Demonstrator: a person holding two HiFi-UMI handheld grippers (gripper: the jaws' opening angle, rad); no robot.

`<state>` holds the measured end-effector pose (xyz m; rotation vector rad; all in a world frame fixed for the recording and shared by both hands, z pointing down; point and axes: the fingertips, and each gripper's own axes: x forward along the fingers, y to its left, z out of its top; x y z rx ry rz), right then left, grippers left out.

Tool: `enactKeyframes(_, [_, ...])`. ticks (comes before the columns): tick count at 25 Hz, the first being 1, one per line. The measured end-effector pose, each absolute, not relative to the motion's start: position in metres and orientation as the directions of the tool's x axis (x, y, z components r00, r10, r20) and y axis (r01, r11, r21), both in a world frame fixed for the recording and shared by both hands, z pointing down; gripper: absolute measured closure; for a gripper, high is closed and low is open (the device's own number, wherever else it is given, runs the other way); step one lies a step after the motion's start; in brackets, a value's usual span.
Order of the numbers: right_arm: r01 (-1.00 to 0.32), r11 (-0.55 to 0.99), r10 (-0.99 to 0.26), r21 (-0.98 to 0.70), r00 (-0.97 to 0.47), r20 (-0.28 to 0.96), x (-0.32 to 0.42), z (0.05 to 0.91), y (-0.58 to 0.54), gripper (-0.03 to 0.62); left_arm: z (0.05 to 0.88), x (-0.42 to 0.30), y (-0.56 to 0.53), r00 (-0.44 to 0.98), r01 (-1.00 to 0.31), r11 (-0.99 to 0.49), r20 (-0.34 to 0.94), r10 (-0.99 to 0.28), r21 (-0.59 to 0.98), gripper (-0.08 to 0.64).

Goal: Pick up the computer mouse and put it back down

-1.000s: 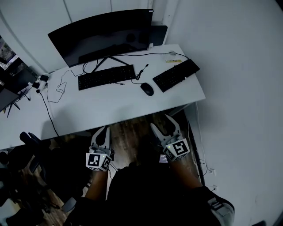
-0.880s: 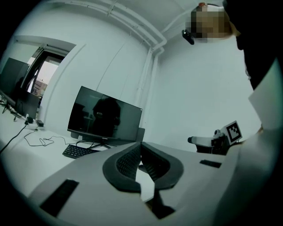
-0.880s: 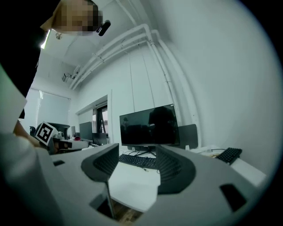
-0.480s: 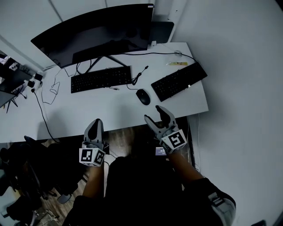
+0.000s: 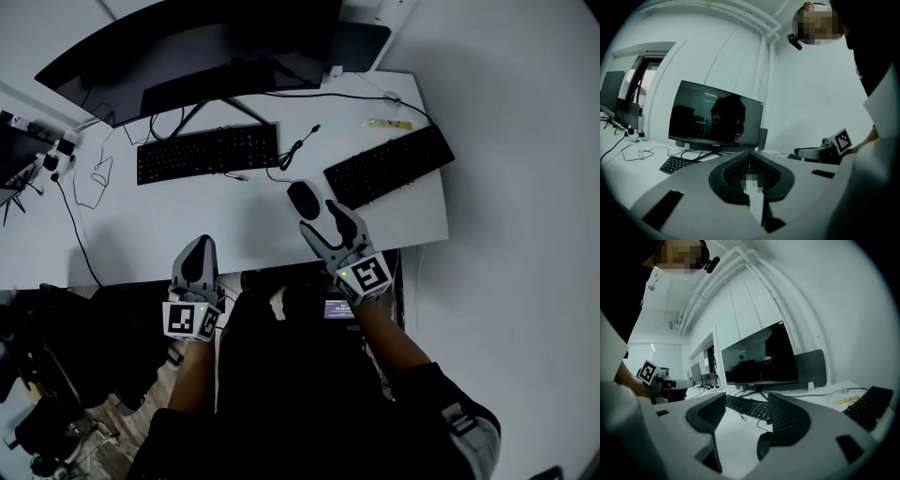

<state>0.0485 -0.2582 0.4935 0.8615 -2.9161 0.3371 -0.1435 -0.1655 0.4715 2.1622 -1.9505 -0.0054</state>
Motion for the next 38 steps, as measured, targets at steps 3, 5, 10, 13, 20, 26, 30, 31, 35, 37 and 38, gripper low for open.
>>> enactKeyframes(3, [-0.568, 0.804, -0.533, -0.176, -0.820, 0.209, 0.037, 0.516, -0.273, 0.327, 0.485, -0.144, -0.175, 0.162, -0.975, -0.131, 0.171, -0.972, 0.179, 0.566])
enactKeyframes(5, [-0.597, 0.783, -0.550, -0.175, -0.795, 0.255, 0.030, 0.533, -0.282, 0.320, 0.492, -0.144, -0.183, 0.198, -0.966, -0.161, 0.179, -0.964, 0.201, 0.566])
enactKeyframes(10, [-0.640, 0.754, -0.553, -0.149, -0.740, 0.383, 0.015, 0.583, -0.298, 0.281, 0.513, -0.150, -0.199, 0.251, -0.948, -0.202, 0.188, -0.949, 0.246, 0.566])
enactKeyframes(13, [-0.646, 0.757, -0.542, -0.096, -0.703, 0.460, 0.012, 0.608, -0.309, 0.276, 0.521, -0.155, -0.207, 0.270, -0.941, -0.214, 0.198, -0.942, 0.262, 0.566])
enactKeyframes(20, [-0.672, 0.735, -0.505, -0.090, -0.631, 0.588, 0.020, 0.661, -0.317, 0.267, 0.543, -0.167, -0.212, 0.273, -0.936, -0.204, 0.226, -0.935, 0.287, 0.566])
enactKeyframes(26, [-0.657, 0.752, -0.476, -0.049, -0.593, 0.650, 0.019, 0.682, -0.315, 0.267, 0.553, -0.164, -0.210, 0.286, -0.931, -0.209, 0.243, -0.927, 0.298, 0.566])
enactKeyframes(30, [-0.667, 0.743, -0.467, -0.058, -0.578, 0.669, 0.020, 0.690, -0.315, 0.267, 0.555, -0.164, -0.209, 0.288, -0.929, -0.207, 0.249, -0.925, 0.308, 0.566])
enactKeyframes(31, [-0.666, 0.744, -0.465, -0.052, -0.572, 0.675, 0.020, 0.691, -0.315, 0.267, 0.556, -0.165, -0.209, 0.286, -0.929, -0.204, 0.249, -0.925, 0.309, 0.566])
enactKeyframes(35, [-0.647, 0.763, -0.448, -0.018, -0.548, 0.706, 0.018, 0.695, -0.314, 0.270, 0.557, -0.165, -0.209, 0.279, -0.930, -0.198, 0.247, -0.928, 0.309, 0.566])
enactKeyframes(37, [-0.643, 0.766, -0.442, -0.021, -0.550, 0.708, 0.018, 0.696, -0.314, 0.276, 0.557, -0.165, -0.208, 0.277, -0.930, -0.196, 0.244, -0.929, 0.310, 0.566])
enactKeyframes(38, [-0.641, 0.767, -0.440, -0.022, -0.551, 0.709, 0.018, 0.696, -0.314, 0.278, 0.557, -0.165, -0.207, 0.276, -0.931, -0.195, 0.244, -0.930, 0.310, 0.566])
